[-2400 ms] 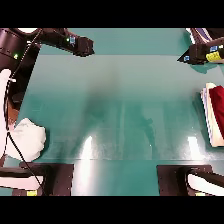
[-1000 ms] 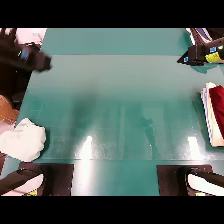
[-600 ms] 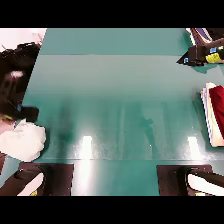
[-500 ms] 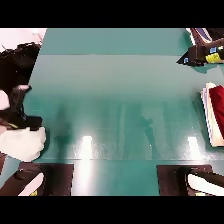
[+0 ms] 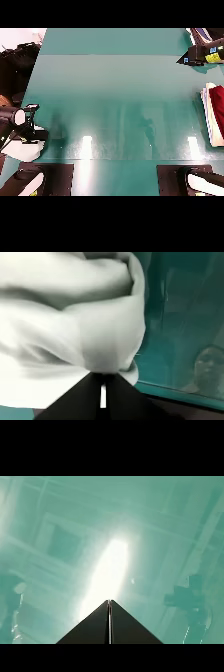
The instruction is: Fold the shirts.
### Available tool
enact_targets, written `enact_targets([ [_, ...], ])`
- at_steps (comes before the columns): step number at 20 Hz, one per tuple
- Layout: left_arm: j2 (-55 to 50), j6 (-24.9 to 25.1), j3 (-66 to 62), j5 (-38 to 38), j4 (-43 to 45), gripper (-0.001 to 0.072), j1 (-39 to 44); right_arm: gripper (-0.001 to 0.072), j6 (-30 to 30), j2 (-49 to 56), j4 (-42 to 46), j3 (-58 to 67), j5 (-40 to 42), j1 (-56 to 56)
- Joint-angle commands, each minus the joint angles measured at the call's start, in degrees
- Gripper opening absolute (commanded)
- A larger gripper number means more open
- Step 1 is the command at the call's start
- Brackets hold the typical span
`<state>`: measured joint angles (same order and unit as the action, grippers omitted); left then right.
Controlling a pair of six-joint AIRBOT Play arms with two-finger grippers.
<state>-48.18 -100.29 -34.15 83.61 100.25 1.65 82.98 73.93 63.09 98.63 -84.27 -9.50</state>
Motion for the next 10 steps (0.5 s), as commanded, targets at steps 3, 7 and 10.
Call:
enact_targets([
  [3,0.8,-0.2,-7.9,0.1,0.1,0.0023,0.0,0.002,0.0,-0.3,0.0,0.1,1.0,0.0],
  [7,2.3,3.8,-35.1,0.7,-3.3,0.0024,0.0,0.002,0.0,-4.8,0.0,0.1,9.9,0.0],
  [10,2.2,6.3,-56.3,-1.4,-13.1,0.0021,0.0,0.002,0.0,-8.7,0.1,0.1,17.2,0.0],
])
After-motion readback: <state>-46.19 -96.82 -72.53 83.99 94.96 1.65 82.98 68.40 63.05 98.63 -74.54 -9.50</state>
